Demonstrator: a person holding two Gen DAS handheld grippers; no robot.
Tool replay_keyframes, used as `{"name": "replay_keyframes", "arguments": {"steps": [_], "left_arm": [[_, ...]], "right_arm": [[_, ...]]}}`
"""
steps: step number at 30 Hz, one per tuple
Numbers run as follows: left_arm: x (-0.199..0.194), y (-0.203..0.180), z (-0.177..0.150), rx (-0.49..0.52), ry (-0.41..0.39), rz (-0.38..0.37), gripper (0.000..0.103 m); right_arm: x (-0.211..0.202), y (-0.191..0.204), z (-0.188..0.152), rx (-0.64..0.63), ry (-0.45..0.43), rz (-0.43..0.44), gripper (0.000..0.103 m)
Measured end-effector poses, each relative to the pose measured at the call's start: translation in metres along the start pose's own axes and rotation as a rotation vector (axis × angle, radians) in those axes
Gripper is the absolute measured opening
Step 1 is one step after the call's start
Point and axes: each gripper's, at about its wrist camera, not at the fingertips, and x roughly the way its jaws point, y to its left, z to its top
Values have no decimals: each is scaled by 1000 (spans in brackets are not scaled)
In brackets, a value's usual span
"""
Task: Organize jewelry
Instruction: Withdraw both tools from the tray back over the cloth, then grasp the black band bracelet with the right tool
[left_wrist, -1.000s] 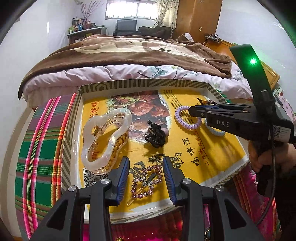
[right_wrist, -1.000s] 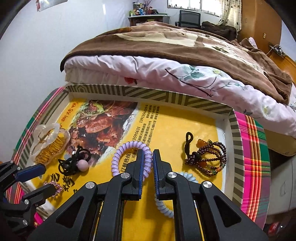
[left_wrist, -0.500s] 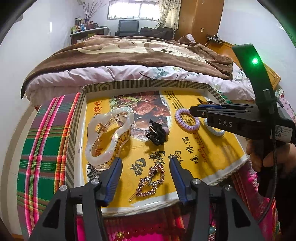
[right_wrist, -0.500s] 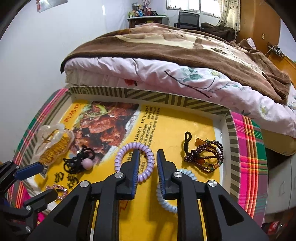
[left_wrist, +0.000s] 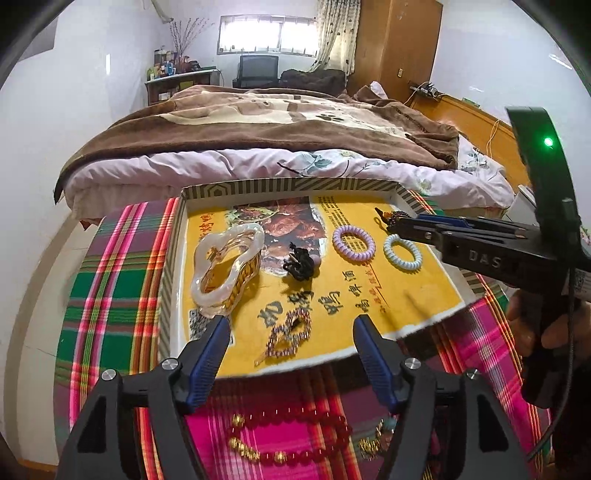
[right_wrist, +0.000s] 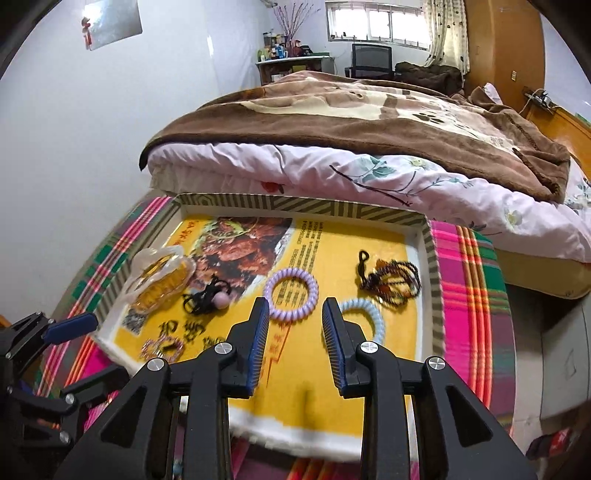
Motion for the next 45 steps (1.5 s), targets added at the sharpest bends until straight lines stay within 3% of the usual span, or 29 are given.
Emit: {"name": "replay_keyframes", "arguments": {"steps": [8, 17, 21, 24, 39, 42, 45], "left_arm": [[-27, 8, -21, -30, -15, 2, 71], [-59, 26, -52, -78, -40, 17, 74], [-65, 32, -64, -102, -40, 20, 74], [-65, 36, -73, -119, -31, 17, 74], [-72, 48, -98, -160, -9, 28, 74], [-71, 47, -99, -162, -4, 32, 74], [-70, 44, -98, -159, 0, 31, 74]], "right_arm": [[-33, 0, -31, 20, -24, 43, 31], [-53, 5, -90, -1, 11, 117, 32], [-57, 11, -115, -41, 37, 141, 42], [-58, 16, -129, -54, 52, 159, 43], [-45, 35, -151, -109, 94, 102, 43], [-47, 33, -152, -106, 84, 81, 20], [-48, 30, -153, -92, 82, 96, 19]]}}
